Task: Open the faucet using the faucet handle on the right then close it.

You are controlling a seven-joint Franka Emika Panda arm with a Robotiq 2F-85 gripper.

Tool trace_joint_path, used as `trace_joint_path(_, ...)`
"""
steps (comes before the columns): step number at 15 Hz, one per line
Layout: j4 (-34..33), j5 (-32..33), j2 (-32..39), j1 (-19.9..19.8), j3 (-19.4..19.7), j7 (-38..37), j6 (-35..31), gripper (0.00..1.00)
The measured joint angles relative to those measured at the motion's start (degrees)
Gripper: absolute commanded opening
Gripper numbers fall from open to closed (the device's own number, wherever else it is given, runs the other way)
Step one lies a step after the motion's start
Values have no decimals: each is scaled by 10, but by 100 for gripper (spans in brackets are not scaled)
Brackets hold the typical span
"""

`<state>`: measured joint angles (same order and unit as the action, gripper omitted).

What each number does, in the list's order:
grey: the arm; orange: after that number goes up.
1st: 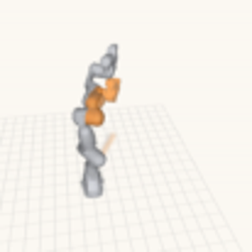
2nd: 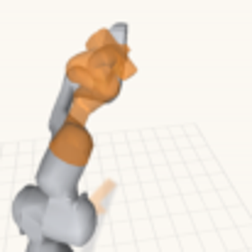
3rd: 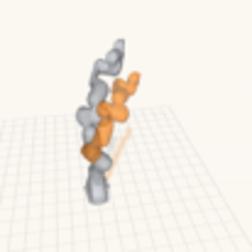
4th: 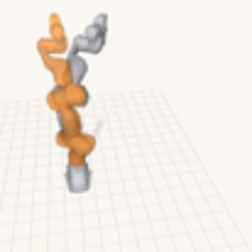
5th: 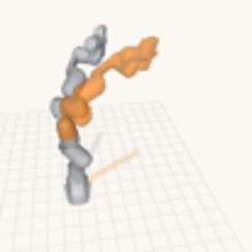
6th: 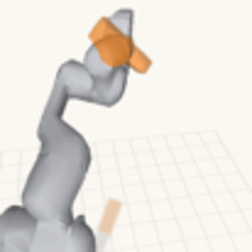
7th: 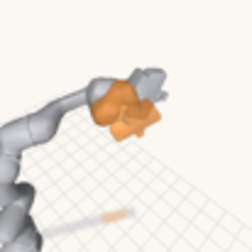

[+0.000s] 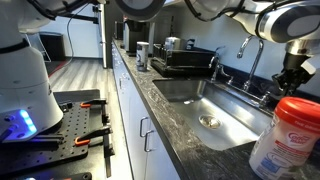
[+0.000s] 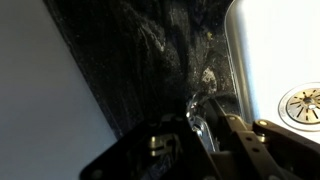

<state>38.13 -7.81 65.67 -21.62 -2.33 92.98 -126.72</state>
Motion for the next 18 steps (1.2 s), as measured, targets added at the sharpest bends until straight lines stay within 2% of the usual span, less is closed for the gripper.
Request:
trace_joint_path(3, -3, 6, 0, 1, 0, -1, 0, 3)
trace_joint_path(18, -3, 11, -1, 6, 5, -1, 0, 3)
